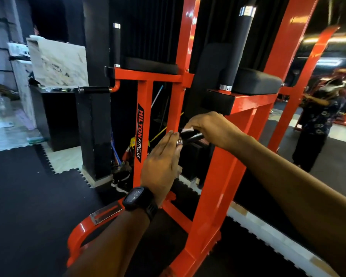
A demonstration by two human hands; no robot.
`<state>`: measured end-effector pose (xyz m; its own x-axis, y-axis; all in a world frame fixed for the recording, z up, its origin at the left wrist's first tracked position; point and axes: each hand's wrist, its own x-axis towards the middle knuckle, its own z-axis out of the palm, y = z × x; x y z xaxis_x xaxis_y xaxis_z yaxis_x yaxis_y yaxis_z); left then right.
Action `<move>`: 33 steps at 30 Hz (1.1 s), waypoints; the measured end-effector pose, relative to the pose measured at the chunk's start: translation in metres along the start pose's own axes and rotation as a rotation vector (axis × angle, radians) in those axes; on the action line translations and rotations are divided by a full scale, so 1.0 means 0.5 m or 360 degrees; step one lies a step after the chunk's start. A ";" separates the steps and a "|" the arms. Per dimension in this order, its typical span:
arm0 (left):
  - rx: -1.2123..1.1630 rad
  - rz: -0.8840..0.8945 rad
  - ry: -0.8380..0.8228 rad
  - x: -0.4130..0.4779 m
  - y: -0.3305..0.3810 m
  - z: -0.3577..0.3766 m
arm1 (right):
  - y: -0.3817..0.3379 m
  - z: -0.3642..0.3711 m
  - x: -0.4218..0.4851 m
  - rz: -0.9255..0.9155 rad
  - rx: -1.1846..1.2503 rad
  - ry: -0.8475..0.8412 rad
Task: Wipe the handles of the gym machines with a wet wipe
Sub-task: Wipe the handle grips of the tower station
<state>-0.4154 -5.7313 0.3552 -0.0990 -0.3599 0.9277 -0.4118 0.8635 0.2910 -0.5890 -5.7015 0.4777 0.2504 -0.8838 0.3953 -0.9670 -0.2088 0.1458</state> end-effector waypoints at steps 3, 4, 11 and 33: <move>-0.0099 -0.0100 -0.0081 -0.004 0.005 -0.009 | 0.037 0.025 -0.005 0.0258 -0.0004 0.0173; -0.0114 -0.0116 -0.0083 -0.004 0.006 -0.011 | 0.040 0.035 -0.008 0.0331 0.0063 0.0273; -0.0003 -0.0102 0.0009 -0.003 0.007 0.000 | -0.093 0.149 -0.061 0.1090 0.1029 0.1325; 0.0076 -0.0082 0.0041 -0.007 0.003 0.000 | -0.203 0.166 -0.030 0.1660 0.3451 0.1627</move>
<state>-0.4155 -5.7289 0.3526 -0.0532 -0.3936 0.9177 -0.4586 0.8260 0.3277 -0.4986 -5.7021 0.3816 -0.6935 -0.7138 -0.0980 0.6282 -0.5325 -0.5672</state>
